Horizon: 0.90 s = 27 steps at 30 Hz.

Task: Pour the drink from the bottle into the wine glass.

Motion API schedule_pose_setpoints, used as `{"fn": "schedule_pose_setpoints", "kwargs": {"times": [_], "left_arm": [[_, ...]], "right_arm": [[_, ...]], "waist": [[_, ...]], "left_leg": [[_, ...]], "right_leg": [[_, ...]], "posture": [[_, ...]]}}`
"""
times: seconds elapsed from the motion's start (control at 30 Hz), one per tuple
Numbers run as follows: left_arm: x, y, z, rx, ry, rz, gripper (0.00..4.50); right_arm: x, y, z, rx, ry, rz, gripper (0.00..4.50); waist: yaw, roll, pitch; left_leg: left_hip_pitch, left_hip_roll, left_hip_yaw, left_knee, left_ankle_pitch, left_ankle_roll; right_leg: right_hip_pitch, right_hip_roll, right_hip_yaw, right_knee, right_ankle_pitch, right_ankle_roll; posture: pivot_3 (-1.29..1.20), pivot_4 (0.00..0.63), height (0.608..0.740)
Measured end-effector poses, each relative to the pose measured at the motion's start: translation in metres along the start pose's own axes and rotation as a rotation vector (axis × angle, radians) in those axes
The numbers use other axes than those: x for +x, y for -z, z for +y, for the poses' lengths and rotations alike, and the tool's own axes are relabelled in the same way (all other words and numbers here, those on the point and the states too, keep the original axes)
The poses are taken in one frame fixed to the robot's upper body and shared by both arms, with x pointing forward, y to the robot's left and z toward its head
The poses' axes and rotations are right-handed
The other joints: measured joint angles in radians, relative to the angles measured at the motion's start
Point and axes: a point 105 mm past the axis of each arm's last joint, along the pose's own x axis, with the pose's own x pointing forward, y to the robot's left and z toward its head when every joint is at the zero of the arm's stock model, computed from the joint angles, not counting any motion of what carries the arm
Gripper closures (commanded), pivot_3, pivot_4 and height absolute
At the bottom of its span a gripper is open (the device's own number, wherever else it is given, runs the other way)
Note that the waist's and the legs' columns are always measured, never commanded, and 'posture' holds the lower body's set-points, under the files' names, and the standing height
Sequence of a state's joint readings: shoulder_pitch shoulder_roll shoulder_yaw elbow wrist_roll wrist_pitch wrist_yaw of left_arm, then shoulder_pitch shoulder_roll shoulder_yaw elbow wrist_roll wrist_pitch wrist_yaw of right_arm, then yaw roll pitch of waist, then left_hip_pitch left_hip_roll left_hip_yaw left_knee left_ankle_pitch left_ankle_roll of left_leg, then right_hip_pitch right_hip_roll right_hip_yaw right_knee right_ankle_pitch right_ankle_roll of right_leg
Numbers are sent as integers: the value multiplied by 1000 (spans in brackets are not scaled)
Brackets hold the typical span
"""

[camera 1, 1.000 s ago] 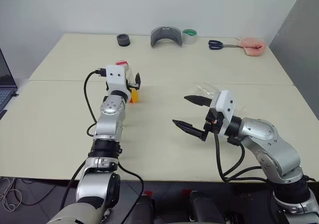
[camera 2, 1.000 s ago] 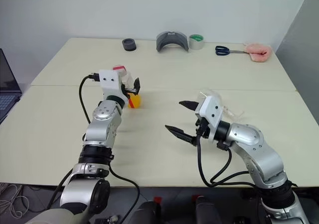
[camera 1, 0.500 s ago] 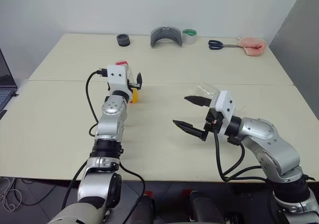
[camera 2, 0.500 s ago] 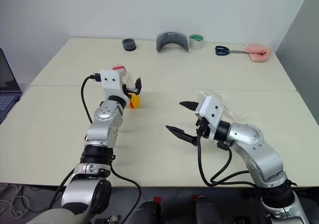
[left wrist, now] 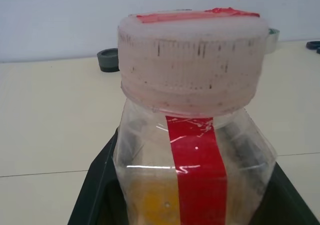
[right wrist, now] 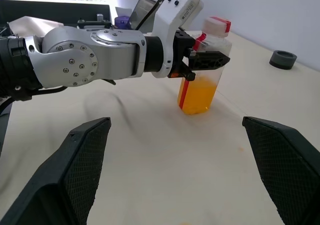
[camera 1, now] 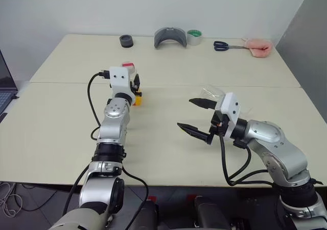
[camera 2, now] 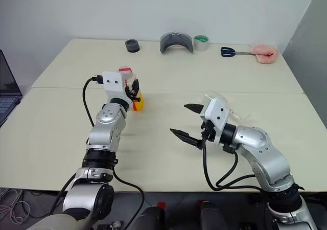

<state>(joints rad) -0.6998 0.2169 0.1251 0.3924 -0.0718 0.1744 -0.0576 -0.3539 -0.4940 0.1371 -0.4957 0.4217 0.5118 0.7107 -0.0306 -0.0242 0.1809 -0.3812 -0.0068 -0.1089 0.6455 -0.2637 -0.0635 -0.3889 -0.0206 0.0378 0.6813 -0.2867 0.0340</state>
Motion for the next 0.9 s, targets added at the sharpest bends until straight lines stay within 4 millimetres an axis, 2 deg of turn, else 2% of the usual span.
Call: {"fn": "schedule_pose_setpoints", "kwargs": {"times": [0.17, 0.3, 0.43, 0.6, 0.8, 0.9], "left_arm": [[-3, -1, -11, -20, 82, -10, 2736], [-8, -7, -31, -27, 229, -38, 2736], [-15, -17, -53, -32, 390, -72, 2736], [-22, -18, -74, -49, 543, -75, 2736], [-44, -21, -117, -68, 866, -86, 2736], [-57, -27, -136, -28, 1036, -103, 2736]], "right_arm": [[-1, -2, -1, 2, 9, -8, 0], [-6, -11, -8, 12, 54, -48, 0], [-14, -9, -7, 46, 90, -48, 0], [-21, -11, -10, 68, 148, -53, 0], [-29, -10, -11, 70, 196, -28, 0], [-27, -16, -13, 51, 222, -24, 0]], "waist": [[0, 0, 0], [1, 0, 0], [0, 0, 0], [-1, 0, 0], [0, 0, 0], [-3, 0, 0]], "left_leg": [[0, 0, 0, 0, 0, 0], [-1, 0, 0, 0, 2, -3], [-1, 0, 0, 0, 1, -3], [-1, 0, 0, 0, 0, 0], [-1, 0, 0, 0, 0, 0], [-1, 0, 0, 0, 0, 0]], "right_leg": [[0, 0, 0, 0, 0, 0], [0, 0, 0, 0, 0, 0], [0, 0, 0, 0, 0, 0], [0, 0, 0, 0, 0, 0], [0, 0, 0, 0, 0, 0], [0, 1, 0, 0, 0, 0]], "posture": [[0, 150, 740], [0, 150, 740], [0, 150, 740], [0, 150, 740], [0, 150, 740], [0, 150, 740]]}}
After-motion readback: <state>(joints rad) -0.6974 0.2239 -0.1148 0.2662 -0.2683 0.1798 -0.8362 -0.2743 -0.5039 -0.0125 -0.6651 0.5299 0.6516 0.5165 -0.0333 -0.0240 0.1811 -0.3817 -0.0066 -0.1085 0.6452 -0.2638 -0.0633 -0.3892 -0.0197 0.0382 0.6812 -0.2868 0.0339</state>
